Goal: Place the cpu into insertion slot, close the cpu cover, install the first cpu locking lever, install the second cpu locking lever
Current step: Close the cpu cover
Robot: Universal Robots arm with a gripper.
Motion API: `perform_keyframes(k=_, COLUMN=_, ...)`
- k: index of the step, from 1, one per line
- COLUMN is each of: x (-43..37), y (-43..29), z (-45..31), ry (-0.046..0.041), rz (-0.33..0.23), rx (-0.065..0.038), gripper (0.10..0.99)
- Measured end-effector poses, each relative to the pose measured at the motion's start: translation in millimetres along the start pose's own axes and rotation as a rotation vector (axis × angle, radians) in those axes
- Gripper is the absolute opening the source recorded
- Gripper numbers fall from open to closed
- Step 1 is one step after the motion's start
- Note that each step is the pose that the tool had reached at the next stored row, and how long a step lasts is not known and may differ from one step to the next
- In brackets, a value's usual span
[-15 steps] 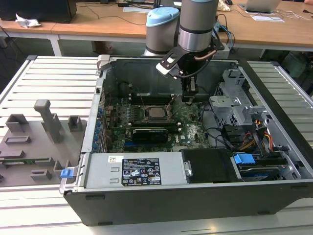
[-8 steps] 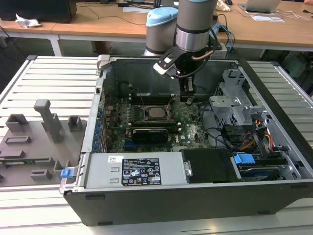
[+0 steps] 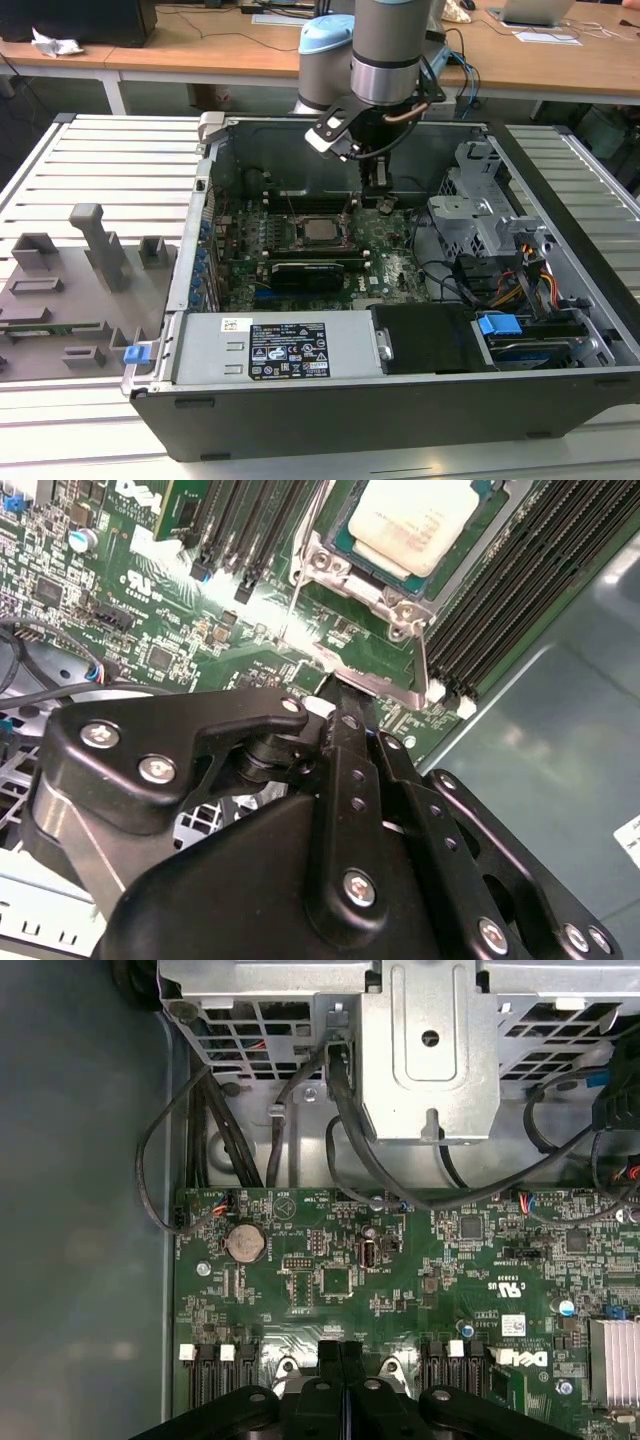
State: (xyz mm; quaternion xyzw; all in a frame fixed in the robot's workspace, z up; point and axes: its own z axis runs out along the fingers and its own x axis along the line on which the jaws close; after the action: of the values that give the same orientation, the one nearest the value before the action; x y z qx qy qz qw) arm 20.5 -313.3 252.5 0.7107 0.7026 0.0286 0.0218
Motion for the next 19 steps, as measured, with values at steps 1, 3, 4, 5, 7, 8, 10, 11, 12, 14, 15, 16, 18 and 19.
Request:
perform_keyframes(k=1, x=0.0, y=-0.8, z=0.0, ry=0.0001, rz=0.000, rx=0.000, gripper=0.106)
perform_keyframes(k=3, x=0.0, y=-2.0, z=-0.1, ry=0.0000, rz=0.000, rx=0.000, gripper=0.106)
perform_keyframes(k=4, x=0.0, y=-2.9, z=-0.2, ry=0.0000, rz=0.000, rx=0.000, gripper=0.106)
perform_keyframes(k=5, x=0.0, y=-3.4, z=-0.1, ry=0.0001, rz=0.000, rx=0.000, gripper=0.106)
perform_keyframes(k=7, x=0.0, y=-4.5, z=-0.1, ry=0.0000, rz=0.000, rx=0.000, gripper=0.106)
perform_keyframes(k=8, x=0.0, y=-5.0, z=0.0, ry=0.0000, rz=0.000, rx=0.000, gripper=0.106)
perform_keyframes(k=10, x=-0.1, y=-7.7, z=0.7, ry=0.0000, rz=0.000, rx=0.000, gripper=0.106)
perform_keyframes(k=11, x=-0.1, y=-9.8, z=1.0, ry=0.0000, rz=0.000, rx=0.000, gripper=0.106)
perform_keyframes(k=12, x=-0.1, y=-11.5, z=1.2, ry=0.0000, rz=0.000, rx=0.000, gripper=0.106)
perform_keyframes(k=14, x=-0.2, y=-14.4, z=1.6, ry=0.0001, rz=0.000, rx=0.000, gripper=0.106)
perform_keyframes(k=15, x=-0.2, y=-16.3, z=2.1, ry=0.0001, rz=0.000, rx=0.000, gripper=0.106)
perform_keyframes(k=16, x=-0.2, y=-18.3, z=2.7, ry=0.0000, rz=0.000, rx=0.000, gripper=0.106)
perform_keyframes(k=18, x=-0.3, y=-20.5, z=3.4, ry=0.0001, rz=0.000, rx=0.000, gripper=0.106)
perform_keyframes(k=19, x=-0.3, y=-22.8, z=4.3, ry=0.0001, rz=0.000, rx=0.000, gripper=0.106)
